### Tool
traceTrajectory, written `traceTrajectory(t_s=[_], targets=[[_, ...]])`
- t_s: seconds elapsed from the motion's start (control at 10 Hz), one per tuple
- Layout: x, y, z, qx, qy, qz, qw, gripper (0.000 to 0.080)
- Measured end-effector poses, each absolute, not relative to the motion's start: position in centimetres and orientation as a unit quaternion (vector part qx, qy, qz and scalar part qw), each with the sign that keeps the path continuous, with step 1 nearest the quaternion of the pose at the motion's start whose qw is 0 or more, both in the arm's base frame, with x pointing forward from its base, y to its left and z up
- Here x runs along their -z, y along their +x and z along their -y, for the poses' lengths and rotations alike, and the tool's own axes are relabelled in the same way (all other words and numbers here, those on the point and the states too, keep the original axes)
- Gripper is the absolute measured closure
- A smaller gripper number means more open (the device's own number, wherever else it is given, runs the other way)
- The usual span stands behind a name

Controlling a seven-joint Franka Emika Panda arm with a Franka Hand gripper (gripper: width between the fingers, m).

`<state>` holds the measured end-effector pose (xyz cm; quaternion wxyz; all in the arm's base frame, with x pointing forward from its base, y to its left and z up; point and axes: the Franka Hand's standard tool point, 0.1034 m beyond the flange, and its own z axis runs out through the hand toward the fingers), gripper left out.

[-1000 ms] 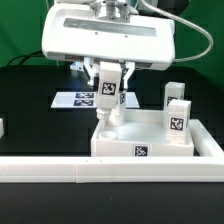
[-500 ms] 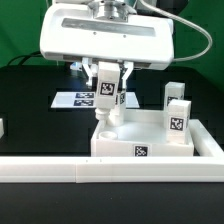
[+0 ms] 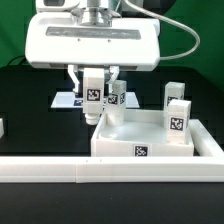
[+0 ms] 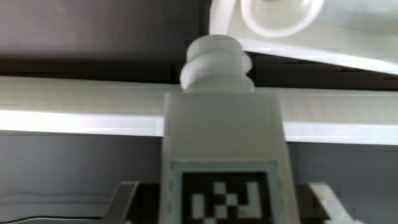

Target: Assemble square table

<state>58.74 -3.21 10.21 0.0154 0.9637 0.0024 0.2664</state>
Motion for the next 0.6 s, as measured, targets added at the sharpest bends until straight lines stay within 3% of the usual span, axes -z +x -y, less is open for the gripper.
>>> traceTrajectory(t_s=[0.6], targets=[[-9.49, 58.69, 3.22, -0.273, 0.962, 0.004, 0.007, 0.0531]])
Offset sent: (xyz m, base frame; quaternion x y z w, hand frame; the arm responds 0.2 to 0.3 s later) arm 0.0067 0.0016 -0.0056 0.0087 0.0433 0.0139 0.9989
